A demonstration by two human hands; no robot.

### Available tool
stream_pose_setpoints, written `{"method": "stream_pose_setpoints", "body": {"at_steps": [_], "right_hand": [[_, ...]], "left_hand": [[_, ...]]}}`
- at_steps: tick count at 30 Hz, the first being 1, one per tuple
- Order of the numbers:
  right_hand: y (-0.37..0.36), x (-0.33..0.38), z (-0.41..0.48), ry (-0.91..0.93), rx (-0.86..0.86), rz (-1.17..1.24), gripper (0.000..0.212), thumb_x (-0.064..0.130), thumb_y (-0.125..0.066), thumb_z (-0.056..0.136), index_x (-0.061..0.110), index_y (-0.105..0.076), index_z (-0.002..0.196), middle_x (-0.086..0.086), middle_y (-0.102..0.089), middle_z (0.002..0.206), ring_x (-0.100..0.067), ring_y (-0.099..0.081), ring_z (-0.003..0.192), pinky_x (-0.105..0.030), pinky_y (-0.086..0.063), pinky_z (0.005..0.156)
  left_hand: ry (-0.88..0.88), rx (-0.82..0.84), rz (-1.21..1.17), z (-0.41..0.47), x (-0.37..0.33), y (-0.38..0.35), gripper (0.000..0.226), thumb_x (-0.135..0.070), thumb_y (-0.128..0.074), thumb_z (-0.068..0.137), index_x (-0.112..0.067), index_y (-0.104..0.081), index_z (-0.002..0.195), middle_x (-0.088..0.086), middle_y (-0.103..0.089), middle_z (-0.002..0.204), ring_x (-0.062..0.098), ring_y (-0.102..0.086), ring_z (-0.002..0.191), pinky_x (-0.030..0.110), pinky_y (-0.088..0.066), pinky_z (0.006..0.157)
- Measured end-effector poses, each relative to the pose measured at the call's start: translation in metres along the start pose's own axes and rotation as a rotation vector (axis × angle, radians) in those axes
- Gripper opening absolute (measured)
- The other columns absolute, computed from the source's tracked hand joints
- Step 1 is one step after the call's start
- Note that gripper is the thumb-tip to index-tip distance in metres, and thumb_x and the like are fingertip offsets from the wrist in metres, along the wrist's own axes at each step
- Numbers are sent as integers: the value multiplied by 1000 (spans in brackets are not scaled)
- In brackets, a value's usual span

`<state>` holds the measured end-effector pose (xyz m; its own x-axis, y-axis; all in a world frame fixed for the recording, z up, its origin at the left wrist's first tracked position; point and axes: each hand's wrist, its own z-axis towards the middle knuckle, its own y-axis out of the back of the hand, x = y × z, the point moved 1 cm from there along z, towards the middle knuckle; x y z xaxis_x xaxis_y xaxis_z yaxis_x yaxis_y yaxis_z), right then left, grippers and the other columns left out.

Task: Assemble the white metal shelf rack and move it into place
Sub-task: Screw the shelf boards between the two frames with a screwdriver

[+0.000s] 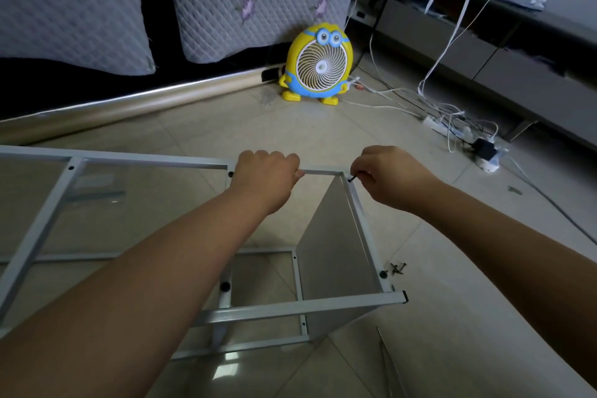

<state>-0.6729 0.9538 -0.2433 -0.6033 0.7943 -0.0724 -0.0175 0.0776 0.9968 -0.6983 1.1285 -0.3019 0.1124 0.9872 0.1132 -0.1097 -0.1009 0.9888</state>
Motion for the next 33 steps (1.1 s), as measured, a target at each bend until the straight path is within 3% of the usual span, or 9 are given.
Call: {"method": "stream_pose_setpoints", "body": {"at_steps": [5, 11, 15, 18, 21, 23, 26, 28, 33], "right_hand": [[5, 6, 10, 45, 131, -177, 29, 9, -45, 92, 13, -60, 116, -5, -60, 111, -23, -56, 101, -32, -48, 85], [13, 10, 15, -14, 171, -176, 20, 20, -48, 94, 5, -52, 107, -13, -54, 92, -20, -43, 77, -29, -34, 59], [11, 8, 14, -44, 179, -131, 26, 26, -46, 96, 4, -56, 105, -13, -55, 90, -26, -48, 82, -28, -32, 66], [7, 11, 12, -49, 198, -181, 35, 33, -36, 99, 5, -57, 104, -5, -47, 73, -23, -47, 78, -29, -35, 67], [4, 17, 14, -80, 182, -170, 39, 37, -28, 100, 9, -55, 93, -12, -57, 92, -31, -54, 92, -29, -33, 67], [2, 19, 18, -132, 173, -142, 44, 37, -25, 100, 9, -58, 97, -13, -58, 98, -31, -54, 97, -29, -33, 67], [-2, 20, 21, -211, 185, -98, 48, 39, -24, 100, 9, -56, 81, -4, -51, 79, -28, -54, 90, -28, -35, 67], [-5, 20, 20, -271, 182, -56, 48, 40, -24, 100, 16, -42, 63, 1, -42, 67, -23, -50, 80, -29, -36, 66], [-10, 18, 19, -366, 141, 28, 43, 39, -23, 100, 13, -48, 77, -5, -48, 79, -26, -54, 87, -30, -40, 71]], "left_hand": [[-4, -5, -8, 0, 0, -1, 36, -36, -21, 101, -14, -45, 115, 7, -57, 111, 29, -54, 98, 33, -27, 70], [-6, -8, -35, 1, 1, -1, 34, -35, -20, 101, -15, -45, 113, 5, -58, 105, 24, -53, 87, 33, -30, 71], [4, -13, -27, 0, 2, -1, 35, -36, -20, 101, -14, -45, 112, 6, -58, 107, 25, -54, 90, 33, -29, 70], [10, -6, -5, -2, 3, 0, 35, -36, -20, 101, -13, -45, 112, 7, -58, 109, 27, -55, 94, 33, -28, 70], [10, 3, -9, -3, 5, 1, 35, -35, -21, 101, -13, -45, 113, 7, -57, 111, 27, -54, 96, 32, -27, 71], [5, 16, -46, -3, 6, 2, 33, -33, -23, 102, -12, -46, 113, 7, -56, 112, 28, -53, 98, 32, -27, 72], [1, 49, -261, -1, 11, 6, 31, -28, -28, 101, -10, -49, 114, 9, -55, 114, 28, -52, 102, 32, -34, 78], [6, 62, -414, -2, 19, 14, 30, -26, -33, 99, -11, -52, 117, 10, -53, 117, 28, -50, 107, 33, -38, 87], [44, 23, -252, -17, 48, 20, 28, -29, -37, 96, -15, -58, 108, 6, -56, 112, 26, -51, 106, 32, -38, 86]]}}
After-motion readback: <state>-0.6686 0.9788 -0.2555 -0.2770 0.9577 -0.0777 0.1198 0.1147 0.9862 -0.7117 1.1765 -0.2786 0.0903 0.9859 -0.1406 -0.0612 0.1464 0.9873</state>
